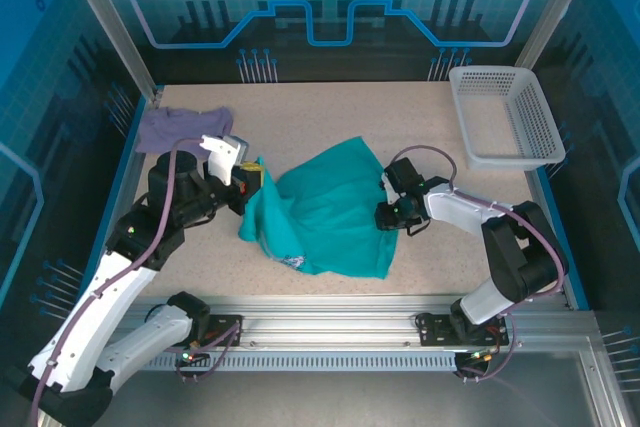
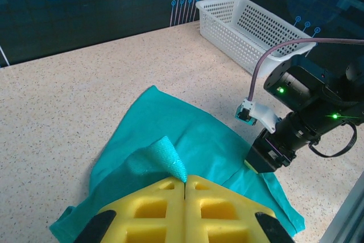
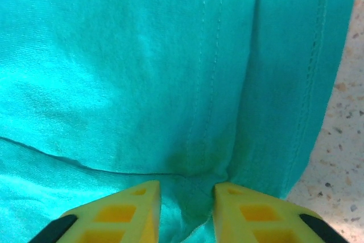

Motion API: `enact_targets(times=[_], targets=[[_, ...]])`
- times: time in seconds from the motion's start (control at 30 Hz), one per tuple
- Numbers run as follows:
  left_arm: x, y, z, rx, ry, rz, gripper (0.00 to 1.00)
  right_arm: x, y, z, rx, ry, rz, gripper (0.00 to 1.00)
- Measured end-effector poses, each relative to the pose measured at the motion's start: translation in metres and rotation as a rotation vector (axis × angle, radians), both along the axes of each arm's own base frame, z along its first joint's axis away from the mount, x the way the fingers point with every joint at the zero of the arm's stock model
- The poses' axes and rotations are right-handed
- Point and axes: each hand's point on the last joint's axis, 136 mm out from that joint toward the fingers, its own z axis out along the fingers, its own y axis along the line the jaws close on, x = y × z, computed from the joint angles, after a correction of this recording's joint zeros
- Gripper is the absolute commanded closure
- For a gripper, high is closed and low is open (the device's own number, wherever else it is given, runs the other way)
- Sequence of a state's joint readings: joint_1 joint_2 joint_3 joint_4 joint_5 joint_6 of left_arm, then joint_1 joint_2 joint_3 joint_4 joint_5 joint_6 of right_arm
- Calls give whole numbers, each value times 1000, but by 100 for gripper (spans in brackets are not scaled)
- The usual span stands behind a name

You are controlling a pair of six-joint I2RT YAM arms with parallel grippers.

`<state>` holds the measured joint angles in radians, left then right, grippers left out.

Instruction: Fold the inside-out t-shirt

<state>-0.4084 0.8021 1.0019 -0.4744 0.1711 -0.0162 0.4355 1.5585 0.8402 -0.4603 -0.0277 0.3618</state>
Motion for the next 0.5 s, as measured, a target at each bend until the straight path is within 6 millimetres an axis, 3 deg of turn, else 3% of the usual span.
enact_targets(times=[0.23,0.3,0.4,0.47,0.5], targets=[[0,1,-2,4,4,4,100,5,1,2,1,-16,3,100],[2,3,-3,8,3,20,100,7,0,9,1,-39,6,100],[10,14,-4,15,4,84,100,16,-3,50,63,-149,-4,100],[15,25,-2,15,7,137,100,27,-12,102,154,-287,-39,100],[18,31,3,6,6,166,100,34,-20,138,211,-386,-68,100]])
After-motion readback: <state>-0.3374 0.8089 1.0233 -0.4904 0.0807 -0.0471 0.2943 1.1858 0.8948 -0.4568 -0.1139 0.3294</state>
